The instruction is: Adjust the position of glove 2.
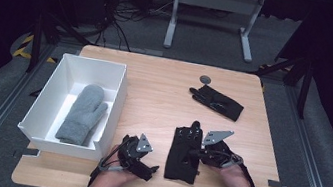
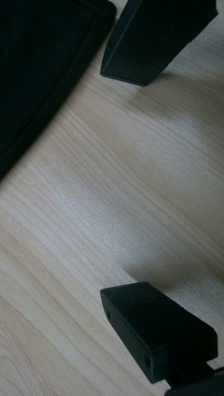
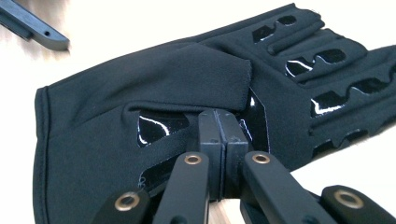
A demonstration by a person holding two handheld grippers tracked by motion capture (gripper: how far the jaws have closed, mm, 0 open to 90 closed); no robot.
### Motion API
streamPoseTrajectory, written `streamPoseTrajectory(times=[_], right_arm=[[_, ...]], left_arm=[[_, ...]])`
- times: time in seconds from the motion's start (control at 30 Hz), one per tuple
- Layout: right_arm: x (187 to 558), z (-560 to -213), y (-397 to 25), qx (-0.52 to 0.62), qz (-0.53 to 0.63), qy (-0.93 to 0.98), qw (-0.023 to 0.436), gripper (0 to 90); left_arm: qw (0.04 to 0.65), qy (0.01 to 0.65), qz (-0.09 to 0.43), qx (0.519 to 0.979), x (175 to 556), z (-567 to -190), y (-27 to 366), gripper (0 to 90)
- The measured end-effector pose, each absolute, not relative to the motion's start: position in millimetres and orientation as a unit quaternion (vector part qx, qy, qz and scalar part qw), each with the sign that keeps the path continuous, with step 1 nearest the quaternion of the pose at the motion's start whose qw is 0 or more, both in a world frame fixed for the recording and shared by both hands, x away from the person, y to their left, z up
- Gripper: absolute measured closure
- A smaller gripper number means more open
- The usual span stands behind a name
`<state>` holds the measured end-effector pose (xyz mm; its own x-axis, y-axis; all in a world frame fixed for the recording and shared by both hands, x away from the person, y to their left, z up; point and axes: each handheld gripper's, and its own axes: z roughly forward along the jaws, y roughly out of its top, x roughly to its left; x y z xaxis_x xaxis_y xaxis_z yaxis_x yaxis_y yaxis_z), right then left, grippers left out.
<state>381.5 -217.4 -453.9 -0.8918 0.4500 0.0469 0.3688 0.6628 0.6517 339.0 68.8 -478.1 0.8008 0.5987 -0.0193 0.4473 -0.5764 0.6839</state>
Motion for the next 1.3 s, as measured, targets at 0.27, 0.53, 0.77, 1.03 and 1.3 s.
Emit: streamPoseTrajectory(times=[0.27, 0.53, 0.77, 1.03, 1.3], right_arm=[[381, -455, -204, 0.208, 0.346, 0.913, 0.054, 90.0], [384, -455, -192, 0.196, 0.35, 0.915, 0.053, 90.0], [386, -456, -184, 0.191, 0.351, 0.915, 0.056, 90.0], [388, -454, -181, 0.184, 0.346, 0.918, 0.059, 90.0], [398, -443, -195, 0.211, 0.357, 0.907, 0.07, 90.0]], left_arm=[[0.352, 0.297, 0.107, 0.881, 339, -478, 69, 0.1], [0.352, 0.297, 0.107, 0.881, 339, -478, 69, 0.1], [0.354, 0.295, 0.107, 0.881, 339, -478, 69, 0.0], [0.353, 0.295, 0.107, 0.882, 339, -478, 69, 0.0], [0.353, 0.296, 0.107, 0.881, 339, -478, 69, 0.0]])
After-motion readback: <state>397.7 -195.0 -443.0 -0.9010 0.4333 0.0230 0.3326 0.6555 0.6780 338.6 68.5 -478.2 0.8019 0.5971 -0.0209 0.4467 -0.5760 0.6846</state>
